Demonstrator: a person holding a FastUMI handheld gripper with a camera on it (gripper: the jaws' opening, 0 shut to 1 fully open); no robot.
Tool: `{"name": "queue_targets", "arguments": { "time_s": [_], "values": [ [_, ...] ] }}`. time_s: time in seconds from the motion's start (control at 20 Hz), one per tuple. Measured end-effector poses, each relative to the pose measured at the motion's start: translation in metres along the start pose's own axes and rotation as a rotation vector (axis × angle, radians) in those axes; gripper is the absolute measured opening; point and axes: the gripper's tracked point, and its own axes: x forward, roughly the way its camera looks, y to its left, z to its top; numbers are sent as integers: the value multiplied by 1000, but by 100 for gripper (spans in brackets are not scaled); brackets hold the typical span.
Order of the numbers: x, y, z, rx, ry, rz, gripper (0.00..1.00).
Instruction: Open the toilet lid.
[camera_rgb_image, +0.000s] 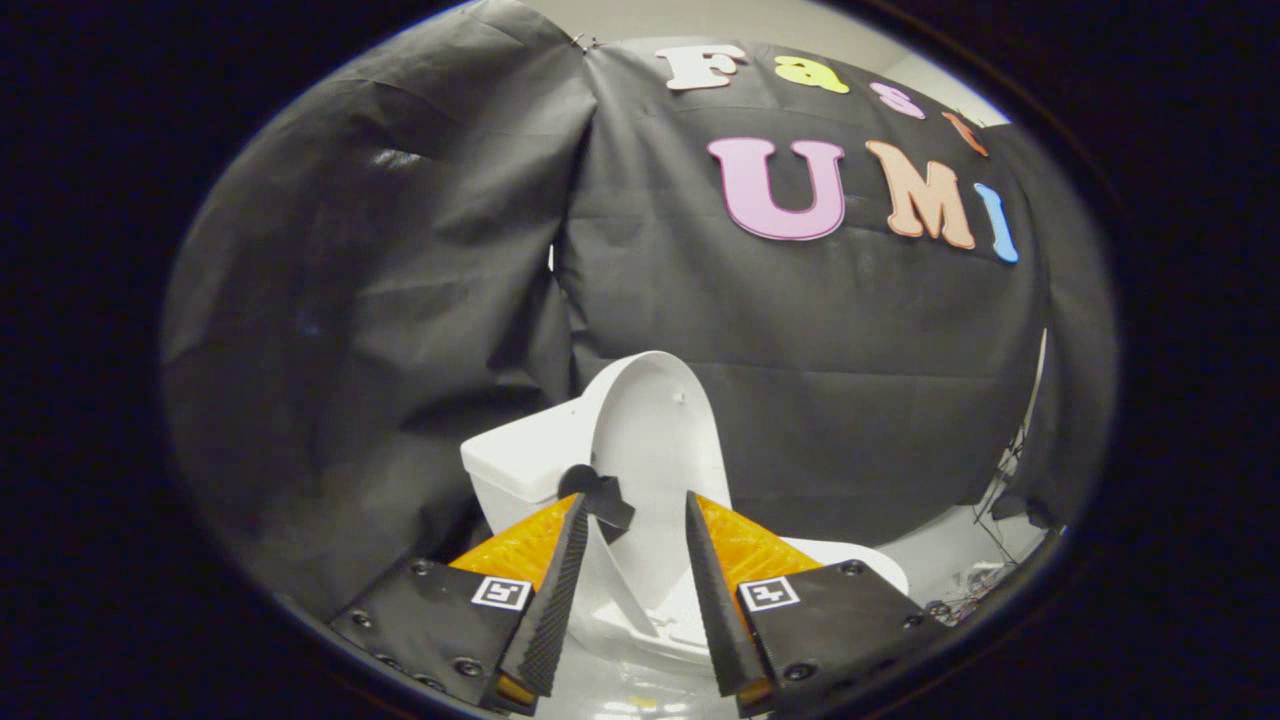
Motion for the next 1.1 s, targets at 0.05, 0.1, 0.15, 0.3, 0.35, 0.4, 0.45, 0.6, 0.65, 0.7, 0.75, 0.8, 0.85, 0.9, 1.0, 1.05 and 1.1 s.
{"name": "queue_targets", "arguments": {
  "time_s": [0.05, 0.1, 0.15, 0.3, 0.35, 0.4, 0.45, 0.6, 0.65, 0.7, 0.75, 0.8, 0.85, 0.9, 1.0, 1.05, 1.1],
  "values": [
    [-4, -7, 4, -7, -9, 1, 67],
    [-9, -14, 5, -18, -10, 3, 72],
    [-13, -22, 4, -29, -5, 4, 77],
    [-28, -48, 6, -51, -9, 14, 93],
    [-34, -60, 8, -55, -17, 13, 99],
    [-41, -73, 9, -60, -25, 7, 99],
    [-47, -85, 10, -64, -32, 5, 99],
    [-65, -122, 13, -51, -57, 1, 99],
    [-70, -131, 12, -54, -59, 2, 98],
    [-75, -141, 11, -59, -55, -4, 98],
    [-82, -154, 7, -60, -46, -15, 98],
    [-88, -163, 3, -56, -41, -18, 98],
    [-94, -170, 0, -49, -38, -21, 98],
    [-99, -177, -1, -40, -40, -21, 98],
    [-108, -194, -1, -23, -45, -28, 98],
    [-112, -201, -2, -19, -45, -34, 98],
    [-115, -210, -3, -16, -43, -41, 98]
  ]
}}
